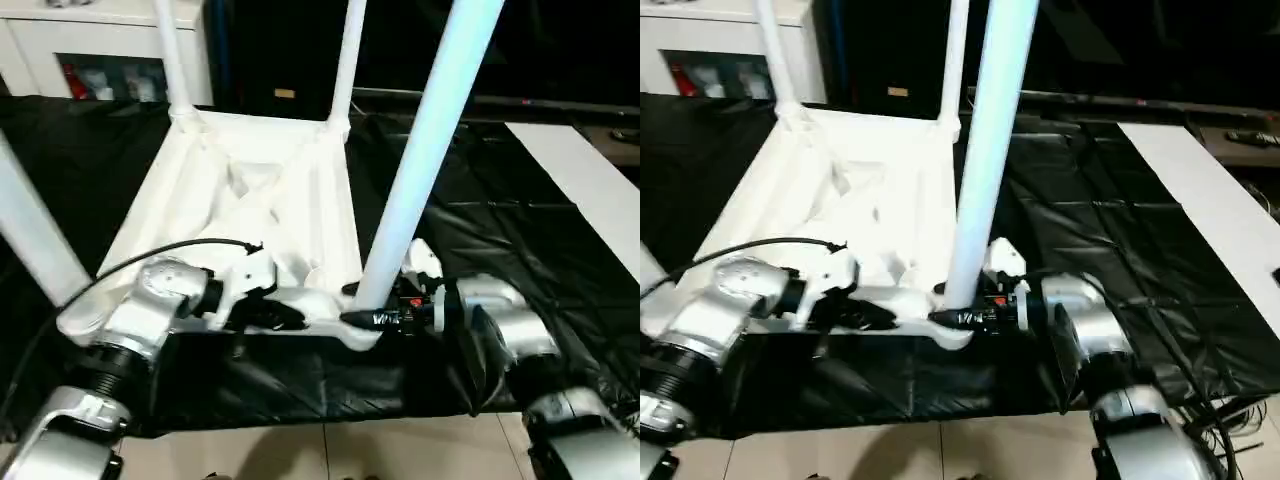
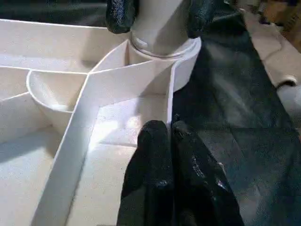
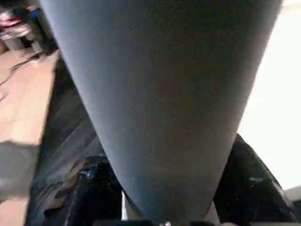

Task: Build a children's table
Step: Rotate leg to tighten

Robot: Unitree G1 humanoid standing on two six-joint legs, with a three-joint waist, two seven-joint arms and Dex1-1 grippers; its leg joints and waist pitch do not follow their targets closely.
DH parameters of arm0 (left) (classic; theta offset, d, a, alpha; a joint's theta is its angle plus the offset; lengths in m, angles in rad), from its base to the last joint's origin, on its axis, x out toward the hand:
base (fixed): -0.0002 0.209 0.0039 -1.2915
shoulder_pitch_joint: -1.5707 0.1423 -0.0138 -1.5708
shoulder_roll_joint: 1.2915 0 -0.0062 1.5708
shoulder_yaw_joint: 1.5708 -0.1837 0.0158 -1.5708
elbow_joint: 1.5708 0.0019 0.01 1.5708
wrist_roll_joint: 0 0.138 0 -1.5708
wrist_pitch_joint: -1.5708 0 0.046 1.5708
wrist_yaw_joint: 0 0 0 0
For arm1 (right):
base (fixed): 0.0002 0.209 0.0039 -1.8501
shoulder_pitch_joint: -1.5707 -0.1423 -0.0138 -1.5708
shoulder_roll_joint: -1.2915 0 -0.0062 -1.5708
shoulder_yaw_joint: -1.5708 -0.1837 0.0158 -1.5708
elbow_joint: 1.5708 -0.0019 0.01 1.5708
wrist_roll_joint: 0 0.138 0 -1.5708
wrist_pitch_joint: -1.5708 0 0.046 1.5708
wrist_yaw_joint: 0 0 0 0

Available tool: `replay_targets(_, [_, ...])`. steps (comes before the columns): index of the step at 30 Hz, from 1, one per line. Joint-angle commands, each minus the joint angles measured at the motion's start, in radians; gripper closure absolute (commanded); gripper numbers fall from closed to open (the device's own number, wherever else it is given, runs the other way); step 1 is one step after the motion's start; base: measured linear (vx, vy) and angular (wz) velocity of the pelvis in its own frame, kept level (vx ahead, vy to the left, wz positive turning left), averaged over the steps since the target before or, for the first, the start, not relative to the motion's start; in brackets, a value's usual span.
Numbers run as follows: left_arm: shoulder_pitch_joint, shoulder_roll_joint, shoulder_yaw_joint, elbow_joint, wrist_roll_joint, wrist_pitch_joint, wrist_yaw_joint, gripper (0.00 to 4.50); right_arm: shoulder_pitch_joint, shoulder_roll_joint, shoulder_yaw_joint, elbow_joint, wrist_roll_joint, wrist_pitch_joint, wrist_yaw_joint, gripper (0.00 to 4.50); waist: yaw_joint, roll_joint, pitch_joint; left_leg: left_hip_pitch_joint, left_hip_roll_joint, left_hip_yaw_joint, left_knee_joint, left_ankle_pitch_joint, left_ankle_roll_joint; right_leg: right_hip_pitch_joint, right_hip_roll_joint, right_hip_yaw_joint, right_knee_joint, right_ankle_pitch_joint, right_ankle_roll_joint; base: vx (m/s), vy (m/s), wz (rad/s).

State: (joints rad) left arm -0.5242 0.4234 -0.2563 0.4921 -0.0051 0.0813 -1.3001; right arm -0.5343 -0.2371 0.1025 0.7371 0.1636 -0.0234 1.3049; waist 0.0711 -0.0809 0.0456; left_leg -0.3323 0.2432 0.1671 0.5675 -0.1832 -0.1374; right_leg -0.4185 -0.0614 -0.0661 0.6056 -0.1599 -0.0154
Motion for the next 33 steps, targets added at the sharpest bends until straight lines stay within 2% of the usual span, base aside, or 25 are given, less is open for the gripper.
replay_targets(1, [-0.006, -0.054, 0.016, -0.016, 0.015, 0.026, 0.148, 4.50, 0.036, 0.062, 0.018, 0.016, 0.001, 0.020, -0.087, 2.46, -0.004, 0.010, -0.050, -0.005, -0.011, 0.017, -0.059, -0.242, 0.033, 0.046, -0.058, 0.039, -0.084, -0.423, -0.149, 0.000, 0.000, 0.00])
replay_targets(2, [-0.002, -0.063, 0.015, -0.025, 0.018, 0.029, 0.162, 4.50, 0.041, 0.075, 0.011, 0.021, -0.001, 0.015, -0.124, 2.47, -0.007, 0.006, -0.048, -0.005, -0.013, 0.017, -0.059, -0.259, 0.030, 0.045, -0.056, 0.037, -0.090, -0.456, -0.137, 0.000, 0.000, 0.00])
replay_targets(3, [0.006, -0.099, 0.009, -0.045, 0.025, 0.058, 0.205, 4.50, 0.049, 0.122, -0.007, 0.042, -0.008, 0.002, -0.231, 2.47, -0.014, 0.004, -0.048, -0.004, -0.015, 0.013, -0.059, -0.284, 0.021, 0.043, -0.058, 0.033, -0.097, -0.533, -0.104, 0.000, 0.000, 0.00])
replay_targets(4, [0.007, -0.110, 0.008, -0.049, 0.027, 0.065, 0.219, 4.50, 0.050, 0.135, -0.011, 0.048, -0.010, 0.001, -0.260, 2.48, -0.016, 0.008, -0.047, -0.002, -0.016, 0.012, -0.059, -0.291, 0.016, 0.040, -0.059, 0.033, -0.099, -0.553, -0.098, 0.000, 0.000, 0.00])
replay_targets(6, [0.006, -0.152, 0.003, -0.053, 0.039, 0.089, 0.275, 4.50, 0.044, 0.190, -0.029, 0.078, -0.016, -0.013, -0.373, 2.50, -0.031, 0.005, -0.046, -0.006, -0.021, 0.007, -0.057, -0.323, 0.011, 0.039, -0.058, 0.024, -0.111, -0.628, -0.062, 0.000, 0.000, 0.00])
replay_targets(7, [0.001, -0.177, -0.002, -0.047, 0.051, 0.099, 0.311, 4.50, 0.035, 0.228, -0.043, 0.092, -0.020, -0.015, -0.450, 2.50, -0.035, 0.005, -0.046, -0.003, -0.022, 0.006, -0.056, -0.331, 0.011, 0.036, -0.057, 0.022, -0.116, -0.642, -0.056, 0.000, 0.000, 0.00])
replay_targets(9, [-0.013, -0.209, -0.007, -0.032, 0.068, 0.106, 0.362, 4.50, 0.007, 0.286, -0.064, 0.119, -0.021, -0.010, -0.564, 2.50, -0.046, 0.014, -0.045, -0.004, -0.026, -0.001, -0.056, -0.358, 0.010, 0.038, -0.058, 0.009, -0.128, -0.685, -0.035, 0.000, 0.000, 0.00])
replay_targets(11, [-0.023, -0.222, -0.008, -0.021, 0.074, 0.108, 0.382, 4.50, -0.013, 0.314, -0.074, 0.135, -0.021, -0.012, -0.616, 2.50, -0.052, 0.014, -0.047, -0.009, -0.026, -0.005, -0.059, -0.370, 0.012, 0.043, -0.057, 0.003, -0.130, -0.680, -0.031, 0.000, 0.000, 0.00])
replay_targets(12, [-0.031, -0.230, -0.013, -0.014, 0.079, 0.108, 0.390, 4.50, -0.033, 0.337, -0.085, 0.150, -0.020, -0.001, -0.667, 2.50, -0.059, 0.020, -0.046, -0.001, -0.027, -0.008, -0.059, -0.404, 0.016, 0.039, -0.056, -0.005, -0.140, -0.675, -0.030, 0.000, 0.000, 0.00])
replay_targets(13, [-0.039, -0.235, -0.016, -0.007, 0.083, 0.107, 0.397, 4.50, -0.052, 0.355, -0.093, 0.164, -0.018, 0.010, -0.701, 2.50, -0.060, 0.028, -0.048, 0.004, -0.025, -0.010, -0.060, -0.414, 0.019, 0.039, -0.058, -0.009, -0.143, -0.658, -0.038, 0.000, 0.000, 0.00])
replay_targets(14, [-0.048, -0.240, -0.019, -0.002, 0.085, 0.112, 0.398, 4.50, -0.082, 0.378, -0.098, 0.184, -0.021, 0.007, -0.727, 2.50, -0.068, 0.028, -0.048, -0.004, -0.022, -0.016, -0.065, -0.426, 0.021, 0.048, -0.059, -0.016, -0.139, -0.622, -0.052, 0.000, 0.000, 0.00])
replay_targets(15, [-0.052, -0.242, -0.018, -0.002, 0.086, 0.117, 0.399, 4.50, -0.092, 0.387, -0.103, 0.190, -0.018, 0.004, -0.731, 2.50, -0.076, 0.028, -0.046, -0.003, -0.020, -0.018, -0.068, -0.451, 0.024, 0.050, -0.058, -0.024, -0.143, -0.612, -0.056, 0.000, 0.000, 0.00])
replay_targets(17, [-0.061, -0.242, -0.014, 0.005, 0.088, 0.119, 0.400, 4.50, -0.103, 0.389, -0.096, 0.193, -0.029, -0.027, -0.719, 2.50, -0.078, 0.032, -0.045, 0.001, -0.018, -0.020, -0.068, -0.471, 0.028, 0.051, -0.062, -0.029, -0.147, -0.607, -0.059, 0.000, 0.000, 0.00])
replay_targets(18, [-0.061, -0.241, -0.012, 0.003, 0.093, 0.124, 0.400, 4.50, -0.104, 0.383, -0.093, 0.192, -0.038, -0.051, -0.713, 1.94, -0.079, 0.032, -0.046, 0.004, -0.019, -0.019, -0.067, -0.474, 0.034, 0.051, -0.064, -0.031, -0.151, -0.591, -0.068, 0.000, 0.000, 0.00])
replay_targets(20, [-0.059, -0.239, -0.010, 0.000, 0.095, 0.126, 0.399, 4.50, -0.103, 0.379, -0.094, 0.190, -0.039, -0.057, -0.708, 1.94, -0.080, 0.030, -0.046, 0.007, -0.019, -0.015, -0.067, -0.466, 0.042, 0.049, -0.066, -0.033, -0.147, -0.567, -0.084, 0.000, 0.000, 0.00])
replay_targets(21, [-0.052, -0.231, -0.010, -0.008, 0.093, 0.128, 0.385, 4.50, -0.095, 0.365, -0.099, 0.182, -0.032, -0.050, -0.679, 1.74, -0.080, 0.030, -0.046, 0.001, -0.017, -0.017, -0.070, -0.462, 0.041, 0.053, -0.070, -0.034, -0.143, -0.558, -0.087, 0.000, 0.000, 0.00])
replay_targets(23, [-0.045, -0.216, -0.009, -0.011, 0.087, 0.116, 0.364, 4.50, -0.077, 0.333, -0.089, 0.163, -0.032, -0.045, -0.619, 1.53, -0.078, 0.030, -0.047, 0.005, -0.016, -0.014, -0.069, -0.460, 0.043, 0.050, -0.071, -0.030, -0.142, -0.545, -0.096, 0.000, 0.000, 0.00])
replay_targets(24, [-0.041, -0.206, -0.007, -0.013, 0.080, 0.110, 0.348, 4.50, -0.068, 0.311, -0.081, 0.154, -0.034, -0.044, -0.583, 1.47, -0.076, 0.028, -0.047, 0.002, -0.015, -0.011, -0.069, -0.440, 0.047, 0.050, -0.073, -0.023, -0.136, -0.516, -0.115, 0.000, 0.000, 0.00])
replay_targets(25, [-0.039, -0.196, -0.004, -0.011, 0.076, 0.095, 0.336, 4.50, -0.060, 0.289, -0.072, 0.148, -0.039, -0.046, -0.552, 1.47, -0.075, 0.029, -0.047, 0.000, -0.016, -0.010, -0.070, -0.434, 0.049, 0.051, -0.071, -0.022, -0.135, -0.511, -0.117, 0.000, 0.000, 0.00])
replay_targets(26, [-0.037, -0.182, -0.003, -0.009, 0.069, 0.076, 0.312, 4.50, -0.055, 0.261, -0.063, 0.146, -0.044, -0.052, -0.512, 1.29, -0.070, 0.028, -0.048, -0.002, -0.015, -0.008, -0.069, -0.420, 0.055, 0.052, -0.072, -0.019, -0.133, -0.498, -0.122, 0.000, 0.000, 0.00])
replay_targets(27, [-0.034, -0.158, 0.004, -0.004, 0.054, 0.065, 0.271, 4.50, -0.051, 0.213, -0.054, 0.141, -0.043, -0.051, -0.434, 1.29, -0.065, 0.026, -0.049, -0.004, -0.015, -0.006, -0.069, -0.400, 0.060, 0.054, -0.072, -0.015, -0.127, -0.488, -0.128, 0.000, 0.000, 0.00])
replay_targets(29, [-0.033, -0.145, 0.006, 0.000, 0.049, 0.054, 0.248, 4.50, -0.050, 0.189, -0.049, 0.137, -0.042, -0.050, -0.393, 1.29, -0.062, 0.026, -0.049, -0.004, -0.015, -0.004, -0.068, -0.388, 0.062, 0.053, -0.072, -0.013, -0.125, -0.484, -0.134, 0.000, 0.000, 0.00])
replay_targets(31, [-0.031, -0.122, 0.007, 0.006, 0.039, 0.032, 0.194, 4.50, -0.053, 0.145, -0.040, 0.133, -0.045, -0.052, -0.309, 1.29, -0.054, 0.023, -0.055, -0.007, -0.014, 0.000, -0.067, -0.328, 0.068, 0.059, -0.074, -0.007, -0.116, -0.440, -0.152, 0.000, 0.000, 0.00])
replay_targets(33, [-0.028, -0.098, 0.008, 0.009, 0.025, 0.021, 0.139, 4.50, -0.061, 0.109, -0.028, 0.135, -0.048, -0.052, -0.244, 1.29, -0.050, 0.023, -0.057, -0.009, -0.013, 0.003, -0.065, -0.286, 0.073, 0.058, -0.072, -0.002, -0.108, -0.384, -0.174, 0.000, 0.000, 0.00])
